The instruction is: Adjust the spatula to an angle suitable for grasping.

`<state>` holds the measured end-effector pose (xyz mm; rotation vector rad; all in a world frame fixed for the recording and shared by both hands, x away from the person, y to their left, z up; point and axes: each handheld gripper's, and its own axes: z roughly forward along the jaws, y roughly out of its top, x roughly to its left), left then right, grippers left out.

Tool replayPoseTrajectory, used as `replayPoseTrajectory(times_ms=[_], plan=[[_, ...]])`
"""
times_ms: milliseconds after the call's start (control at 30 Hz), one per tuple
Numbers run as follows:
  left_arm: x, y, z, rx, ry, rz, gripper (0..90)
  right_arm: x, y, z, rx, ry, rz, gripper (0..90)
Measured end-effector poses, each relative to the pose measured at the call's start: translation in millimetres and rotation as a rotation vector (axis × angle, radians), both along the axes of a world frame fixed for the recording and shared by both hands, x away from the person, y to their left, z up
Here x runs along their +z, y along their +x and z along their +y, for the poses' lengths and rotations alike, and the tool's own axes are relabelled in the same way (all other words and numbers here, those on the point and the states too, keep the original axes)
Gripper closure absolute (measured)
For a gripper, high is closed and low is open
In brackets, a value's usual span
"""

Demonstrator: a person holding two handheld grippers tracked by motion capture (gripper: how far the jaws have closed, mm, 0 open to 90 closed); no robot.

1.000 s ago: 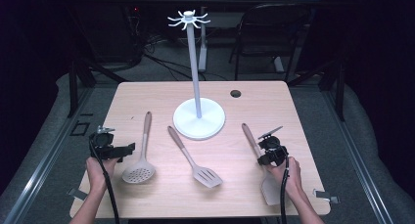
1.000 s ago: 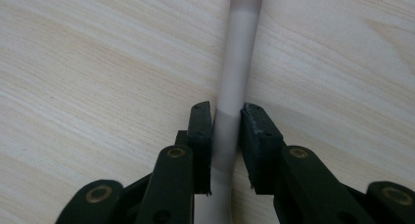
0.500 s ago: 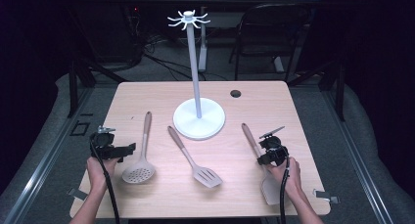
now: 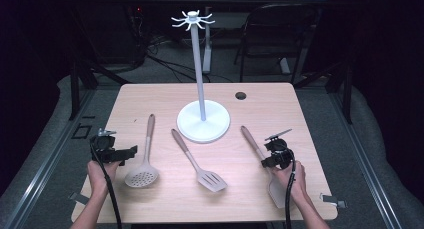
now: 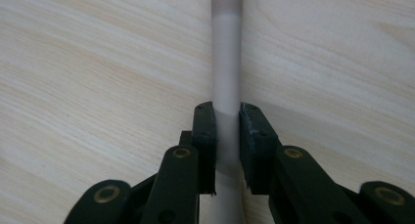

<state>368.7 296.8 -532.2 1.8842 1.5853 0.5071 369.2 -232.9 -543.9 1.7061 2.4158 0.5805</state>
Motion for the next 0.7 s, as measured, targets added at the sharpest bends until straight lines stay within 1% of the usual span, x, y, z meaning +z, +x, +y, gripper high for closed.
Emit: replayPoseTrajectory(times_ms=[33, 67, 100, 133, 167, 233, 267, 300, 333, 367, 400, 433, 467, 533, 567, 600, 633, 667, 700], plan=[[0.1, -0.1, 0.2, 0.000, -0.001, 0.000, 1.7, 0.0, 0.0, 0.0, 0.000, 0.000, 0.000, 78.6], [0.7, -0.4, 0.5, 0.002, -0.003, -0.003, 1.7, 6.2, -1.4, 1.2, 0.012, -0.012, -0.016, 78.7], [0.7, -0.4, 0.5, 0.002, -0.003, -0.003, 1.7, 6.2, -1.4, 1.2, 0.012, -0.012, -0.016, 78.7], [1.0, -0.6, 0.4, 0.002, -0.004, -0.006, 1.7, 9.3, -2.9, 3.7, 0.025, 0.019, -0.043, 78.6], [1.2, -0.6, 0.2, 0.001, -0.004, -0.005, 1.7, 10.8, -3.9, 5.7, 0.025, 0.035, -0.056, 78.6], [1.4, -0.8, -0.2, 0.000, -0.006, -0.004, 1.7, 12.3, -4.6, 6.4, 0.032, 0.034, -0.062, 78.6], [1.5, -0.8, -0.8, 0.001, -0.006, -0.006, 1.7, 15.4, -5.6, 7.5, 0.045, 0.012, -0.075, 78.6], [2.1, -1.0, -1.2, -0.004, -0.002, -0.009, 1.7, 16.9, -7.3, 10.7, 0.055, 0.044, -0.089, 78.6], [2.3, -1.1, -1.5, -0.006, -0.004, -0.011, 1.7, 17.5, -7.7, 11.7, 0.062, 0.041, -0.104, 78.6], [2.3, -1.1, -1.5, -0.006, -0.004, -0.011, 1.8, 18.8, -8.7, 13.1, 0.064, 0.053, -0.107, 78.6], [2.6, -1.3, -1.7, -0.007, -0.002, -0.011, 1.8, 18.8, -8.7, 13.1, 0.064, 0.053, -0.107, 78.6], [3.1, -1.7, -2.3, -0.010, -0.005, -0.012, 1.8, 20.8, -9.5, 14.3, 0.083, 0.053, -0.129, 78.6], [3.4, -1.8, -2.6, -0.011, -0.004, -0.013, 1.8, 21.9, -10.1, 15.0, 0.083, 0.054, -0.137, 78.6], [3.8, -2.1, -3.4, -0.009, -0.005, -0.017, 1.8, 22.3, -10.7, 15.9, 0.080, 0.063, -0.146, 78.6], [4.2, -2.4, -3.7, -0.013, -0.005, -0.018, 1.8, 24.3, -11.2, 16.0, 0.093, 0.065, -0.149, 78.6], [4.9, -3.2, -4.7, -0.016, -0.004, -0.022, 1.9, 26.3, -11.9, 16.9, 0.098, 0.056, -0.161, 78.6], [4.9, -3.2, -4.7, -0.016, -0.004, -0.022, 1.9, 26.3, -11.9, 16.9, 0.098, 0.056, -0.161, 78.6], [5.2, -3.6, -5.2, -0.019, -0.002, -0.022, 1.9, 26.8, -12.3, 17.7, 0.102, 0.068, -0.165, 78.6], [5.9, -4.4, -5.8, -0.021, -0.003, -0.023, 1.9, 27.8, -12.8, 19.3, 0.111, 0.069, -0.177, 78.6]])
